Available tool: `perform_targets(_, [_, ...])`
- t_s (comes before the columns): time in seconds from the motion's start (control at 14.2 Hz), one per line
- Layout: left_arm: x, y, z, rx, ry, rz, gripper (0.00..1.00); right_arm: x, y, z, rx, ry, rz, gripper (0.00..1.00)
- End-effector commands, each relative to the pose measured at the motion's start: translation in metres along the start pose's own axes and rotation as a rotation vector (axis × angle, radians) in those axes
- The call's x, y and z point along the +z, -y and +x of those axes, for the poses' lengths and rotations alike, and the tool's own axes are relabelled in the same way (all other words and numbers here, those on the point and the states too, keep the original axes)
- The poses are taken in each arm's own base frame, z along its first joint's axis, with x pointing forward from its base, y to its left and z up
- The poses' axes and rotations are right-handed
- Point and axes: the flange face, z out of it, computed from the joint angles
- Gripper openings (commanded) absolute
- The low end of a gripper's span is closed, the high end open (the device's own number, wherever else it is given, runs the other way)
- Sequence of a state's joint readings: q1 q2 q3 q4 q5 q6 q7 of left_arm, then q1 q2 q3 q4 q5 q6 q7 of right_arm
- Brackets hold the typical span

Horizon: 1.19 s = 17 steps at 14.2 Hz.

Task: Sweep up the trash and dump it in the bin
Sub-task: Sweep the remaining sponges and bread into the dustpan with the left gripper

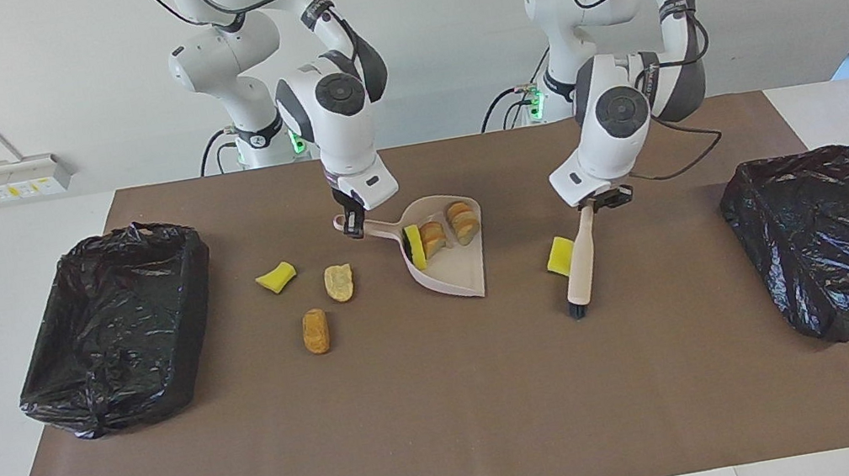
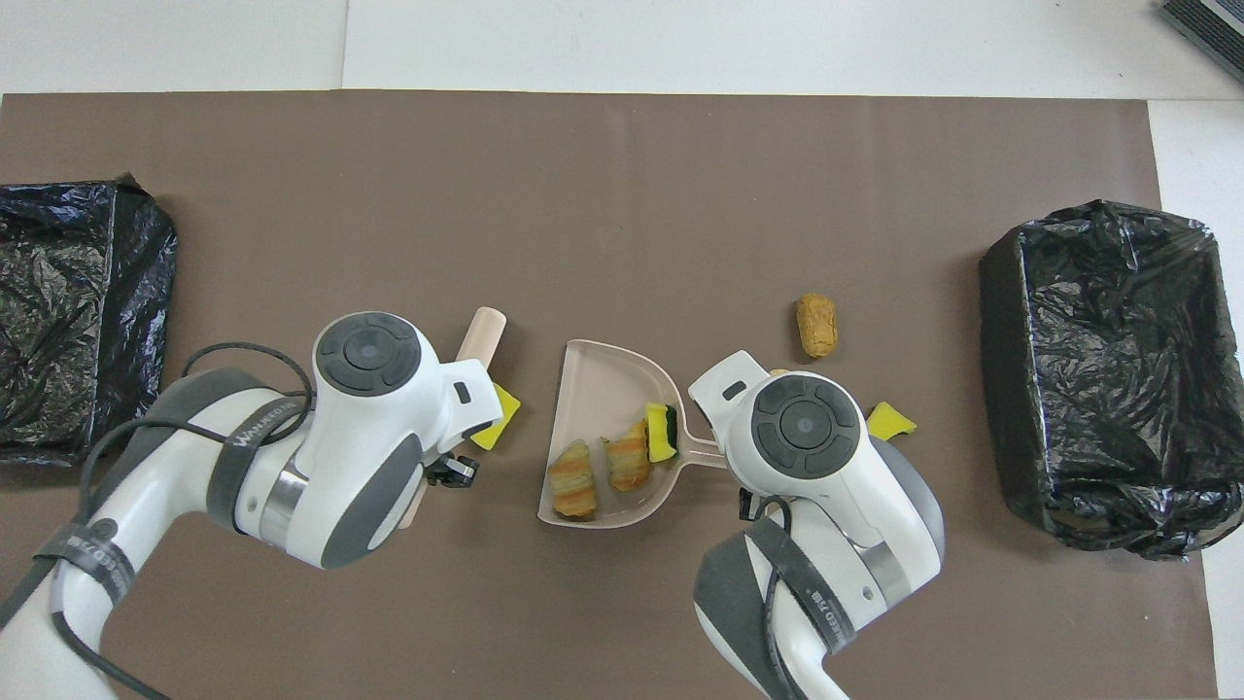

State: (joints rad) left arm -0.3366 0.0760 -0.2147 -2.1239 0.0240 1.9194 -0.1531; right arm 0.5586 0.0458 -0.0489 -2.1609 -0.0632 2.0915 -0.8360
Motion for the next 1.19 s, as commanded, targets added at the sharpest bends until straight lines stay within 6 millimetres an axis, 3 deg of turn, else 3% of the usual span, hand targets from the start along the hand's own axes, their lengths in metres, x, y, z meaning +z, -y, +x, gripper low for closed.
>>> perform_targets(0.0, [-0.009, -0.061, -0.019, -0.111, -0.015, -0.058, 0.00, 0.000, -0.001, -0.004, -0.015, -0.016, 0.000, 0.00])
perform_targets(0.14, [-0.016, -0.097, -0.025, -0.171, -0.034, -0.065, 0.00, 0.000, -0.001, -0.004, -0.015, -0.016, 0.000, 0.00])
perform_targets(0.28, [-0.031, -0.121, -0.026, -0.220, -0.039, -0.094, 0.00, 0.001, -0.001, -0.004, -0.015, -0.015, 0.001, 0.00])
perform_targets(0.49, [-0.063, -0.125, -0.029, -0.284, -0.062, -0.190, 0.00, 0.001, -0.001, -0.004, -0.015, -0.015, 0.001, 0.00])
perform_targets(0.77, [-0.069, -0.124, -0.027, -0.336, -0.073, -0.203, 0.00, 0.003, -0.006, -0.009, 0.005, -0.018, 0.005, 0.00])
perform_targets(1.12, [-0.107, -0.123, -0.006, -0.379, -0.132, -0.263, 0.00, 0.004, -0.012, -0.011, 0.018, -0.021, 0.008, 0.00])
